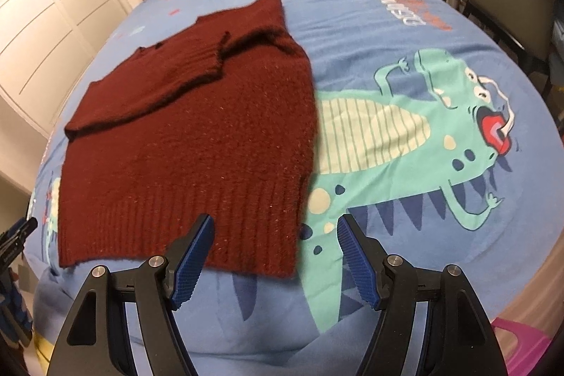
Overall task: Fold small clothes
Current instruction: 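Move both tools toward the ribbed sweater hem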
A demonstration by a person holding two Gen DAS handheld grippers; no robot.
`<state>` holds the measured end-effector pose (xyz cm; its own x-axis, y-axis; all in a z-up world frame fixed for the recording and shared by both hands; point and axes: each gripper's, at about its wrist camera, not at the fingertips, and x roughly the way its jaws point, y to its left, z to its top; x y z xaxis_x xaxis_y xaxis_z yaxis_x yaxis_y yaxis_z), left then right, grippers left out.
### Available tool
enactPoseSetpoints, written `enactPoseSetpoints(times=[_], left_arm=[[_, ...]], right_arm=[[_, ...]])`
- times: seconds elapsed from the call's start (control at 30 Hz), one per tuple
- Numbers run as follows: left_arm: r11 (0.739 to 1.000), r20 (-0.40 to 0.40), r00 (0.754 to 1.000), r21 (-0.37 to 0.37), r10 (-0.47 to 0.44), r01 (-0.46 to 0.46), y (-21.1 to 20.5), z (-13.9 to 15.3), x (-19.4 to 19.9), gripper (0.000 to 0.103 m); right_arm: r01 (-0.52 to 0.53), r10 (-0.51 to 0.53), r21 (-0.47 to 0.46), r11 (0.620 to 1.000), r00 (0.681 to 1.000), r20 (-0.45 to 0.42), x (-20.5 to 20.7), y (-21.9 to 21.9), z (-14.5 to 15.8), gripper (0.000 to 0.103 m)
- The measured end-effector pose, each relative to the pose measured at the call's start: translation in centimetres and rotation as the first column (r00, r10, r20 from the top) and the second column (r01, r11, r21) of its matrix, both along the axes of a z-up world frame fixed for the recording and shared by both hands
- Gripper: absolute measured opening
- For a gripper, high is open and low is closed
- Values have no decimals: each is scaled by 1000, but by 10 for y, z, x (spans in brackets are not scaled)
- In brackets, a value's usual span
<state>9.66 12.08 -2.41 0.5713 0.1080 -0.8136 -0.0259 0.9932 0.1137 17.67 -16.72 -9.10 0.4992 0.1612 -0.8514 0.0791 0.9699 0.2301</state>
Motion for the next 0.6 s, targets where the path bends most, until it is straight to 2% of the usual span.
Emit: enactPoseSetpoints(times=[0.13, 0.37, 0.47, 0.6], left_arm=[[1000, -55, 998, -24, 11, -12, 10, -15, 7, 51], [987, -159, 987, -153, 26, -51, 29, -31, 18, 51], [972, -202, 979, -227, 22, -69, 38, -38, 23, 51], [930, -257, 966, -356, 3, -97, 52, -48, 27, 51]], right_arm=[[-6, 6, 9, 1000, 1000, -29, 10, -2, -12, 74], [-6, 12, 75, 997, 997, -76, 23, -12, -31, 74], [-9, 19, 110, 994, 996, -85, 27, -14, -37, 74], [-19, 34, 144, 989, 994, -103, 31, -13, -44, 74]])
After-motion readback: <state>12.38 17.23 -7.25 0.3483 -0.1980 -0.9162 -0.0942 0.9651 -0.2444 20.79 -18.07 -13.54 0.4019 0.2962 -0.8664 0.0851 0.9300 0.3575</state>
